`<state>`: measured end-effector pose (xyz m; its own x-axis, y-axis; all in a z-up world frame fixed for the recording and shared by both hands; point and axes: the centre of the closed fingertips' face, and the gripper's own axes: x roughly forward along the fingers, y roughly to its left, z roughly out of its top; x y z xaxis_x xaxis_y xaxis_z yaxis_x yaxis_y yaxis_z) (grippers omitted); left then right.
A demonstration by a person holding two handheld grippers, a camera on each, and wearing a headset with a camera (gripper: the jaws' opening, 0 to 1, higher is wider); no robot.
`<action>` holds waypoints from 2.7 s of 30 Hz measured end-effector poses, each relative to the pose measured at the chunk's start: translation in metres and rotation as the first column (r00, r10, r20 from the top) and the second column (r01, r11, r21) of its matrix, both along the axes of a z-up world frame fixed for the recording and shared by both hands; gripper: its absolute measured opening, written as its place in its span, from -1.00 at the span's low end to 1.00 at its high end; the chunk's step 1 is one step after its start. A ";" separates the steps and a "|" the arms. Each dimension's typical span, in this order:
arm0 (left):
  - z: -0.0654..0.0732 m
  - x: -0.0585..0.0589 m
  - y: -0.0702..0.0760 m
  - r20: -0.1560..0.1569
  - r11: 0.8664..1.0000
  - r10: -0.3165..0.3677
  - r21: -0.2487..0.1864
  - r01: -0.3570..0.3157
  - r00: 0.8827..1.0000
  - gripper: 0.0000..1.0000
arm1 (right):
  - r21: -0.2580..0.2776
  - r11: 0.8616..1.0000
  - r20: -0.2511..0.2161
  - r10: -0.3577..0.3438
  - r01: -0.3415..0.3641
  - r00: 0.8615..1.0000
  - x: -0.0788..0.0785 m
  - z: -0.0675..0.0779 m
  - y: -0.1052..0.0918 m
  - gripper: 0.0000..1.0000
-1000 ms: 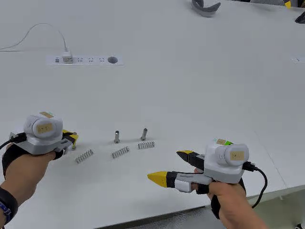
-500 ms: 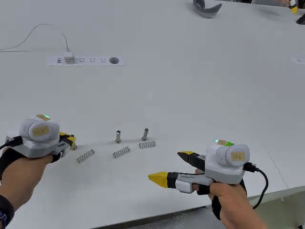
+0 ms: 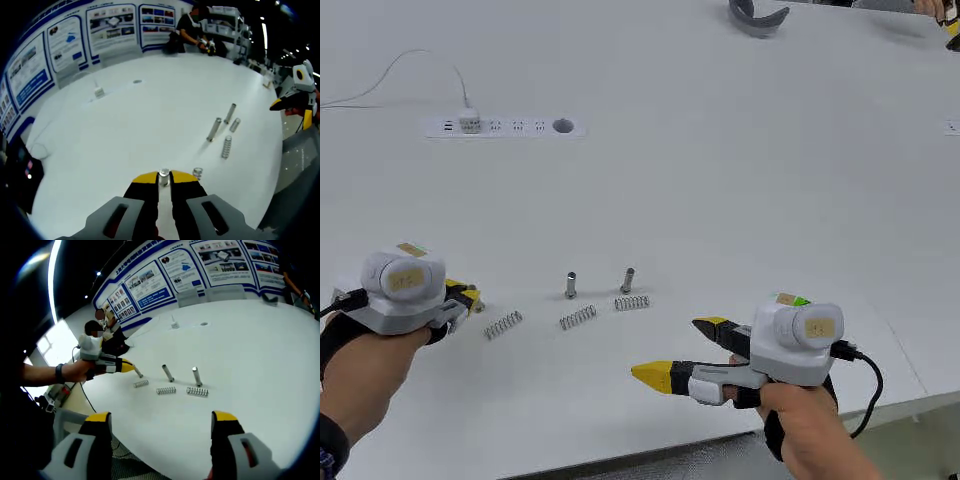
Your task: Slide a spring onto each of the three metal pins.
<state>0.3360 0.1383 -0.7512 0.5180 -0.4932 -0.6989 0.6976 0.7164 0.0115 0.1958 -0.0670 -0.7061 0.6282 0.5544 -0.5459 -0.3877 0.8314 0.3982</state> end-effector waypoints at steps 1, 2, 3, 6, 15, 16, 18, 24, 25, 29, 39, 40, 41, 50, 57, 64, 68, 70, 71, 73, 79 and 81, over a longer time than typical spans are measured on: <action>0.000 0.000 0.000 0.001 1.000 0.000 0.002 0.000 1.000 -0.84 | 0.000 1.000 0.000 0.000 0.000 1.000 0.000 0.000 0.000 0.66; -0.001 0.000 0.000 -0.001 1.000 0.000 0.001 0.000 1.000 -0.84 | 0.000 1.000 0.000 0.000 0.000 1.000 0.000 0.000 0.000 0.66; -0.002 0.000 0.000 -0.004 1.000 0.003 0.000 -0.003 1.000 -0.84 | 0.000 1.000 0.001 0.000 0.000 1.000 0.000 0.000 0.000 0.66; -0.005 -0.002 0.001 -0.022 1.000 0.004 -0.004 -0.004 1.000 -0.83 | 0.000 1.000 0.001 0.000 0.000 1.000 0.000 0.001 0.000 0.66; -0.008 -0.001 -0.001 -0.035 0.999 0.025 -0.032 -0.026 0.999 -0.75 | -0.001 1.000 -0.001 -0.002 0.002 1.000 -0.001 0.000 -0.002 0.66; -0.008 0.000 -0.001 -0.036 0.999 0.029 -0.038 -0.030 0.999 -0.75 | 0.000 1.000 -0.001 -0.003 0.003 1.000 0.000 0.000 -0.002 0.66; -0.008 0.001 -0.003 -0.037 0.998 0.035 -0.047 -0.036 0.999 -0.75 | -0.002 1.000 -0.002 -0.004 0.004 1.000 -0.001 0.000 -0.002 0.66; -0.008 0.004 -0.005 -0.022 0.999 0.030 -0.039 -0.031 0.999 -0.82 | -0.006 1.000 -0.004 -0.004 0.004 1.000 -0.001 -0.001 -0.003 0.66; -0.008 0.005 -0.005 -0.022 0.999 0.031 -0.042 -0.032 0.999 -0.82 | -0.006 1.000 -0.003 -0.004 0.004 1.000 -0.001 0.000 -0.003 0.66; -0.008 0.005 -0.006 -0.025 0.998 0.033 -0.047 -0.034 0.999 -0.82 | -0.009 1.000 -0.003 -0.003 0.003 1.000 -0.002 -0.001 -0.004 0.66; -0.003 0.005 -0.007 -0.018 0.998 0.034 -0.053 -0.035 0.999 -0.84 | -0.007 1.000 -0.004 -0.002 0.002 1.000 -0.003 -0.001 -0.003 0.67; -0.003 0.005 -0.007 -0.017 0.998 0.035 -0.053 -0.036 0.999 -0.84 | -0.007 1.000 -0.005 -0.001 0.001 1.000 -0.003 -0.001 -0.003 0.67; -0.002 0.005 -0.008 -0.018 0.998 0.036 -0.058 -0.037 0.999 -0.84 | -0.007 1.000 -0.006 0.000 0.000 1.000 -0.004 -0.002 -0.002 0.67; 0.003 0.008 -0.019 -0.006 0.997 0.024 -0.072 -0.025 1.000 -0.84 | -0.003 1.000 -0.012 -0.008 0.008 1.000 -0.007 -0.004 -0.004 0.67; 0.003 0.009 -0.031 -0.002 0.997 0.003 -0.074 -0.003 1.000 -0.84 | -0.002 1.000 -0.013 -0.013 0.013 1.000 -0.009 -0.004 -0.006 0.67; 0.003 0.007 -0.041 -0.002 0.997 -0.013 -0.076 0.013 1.000 -0.84 | -0.001 1.000 -0.013 -0.018 0.018 1.000 -0.008 -0.004 -0.007 0.67; 0.001 0.008 -0.044 -0.004 0.997 -0.020 -0.075 0.019 1.000 -0.84 | 0.000 1.000 -0.014 -0.019 0.019 1.000 -0.008 -0.004 -0.008 0.67; 0.000 0.008 -0.045 -0.005 0.997 -0.024 -0.075 0.023 1.000 -0.84 | 0.000 1.000 -0.015 -0.019 0.019 1.000 -0.008 -0.005 -0.008 0.67; -0.001 0.007 -0.046 -0.005 0.997 -0.026 -0.074 0.025 1.000 -0.84 | -0.001 1.000 -0.015 -0.019 0.019 1.000 -0.009 -0.005 -0.008 0.67; -0.002 0.007 -0.046 -0.008 0.997 -0.027 -0.072 0.026 1.000 -0.84 | 0.001 1.000 -0.016 -0.019 0.019 1.000 -0.009 -0.005 -0.008 0.67; -0.006 0.005 -0.047 -0.009 0.997 -0.025 -0.073 0.025 1.000 -0.84 | -0.001 1.000 -0.017 -0.020 0.020 1.000 -0.009 -0.006 -0.007 0.67; -0.006 0.005 -0.047 -0.009 0.997 -0.025 -0.072 0.025 1.000 -0.84 | 0.000 1.000 -0.017 -0.020 0.020 1.000 -0.009 -0.005 -0.008 0.67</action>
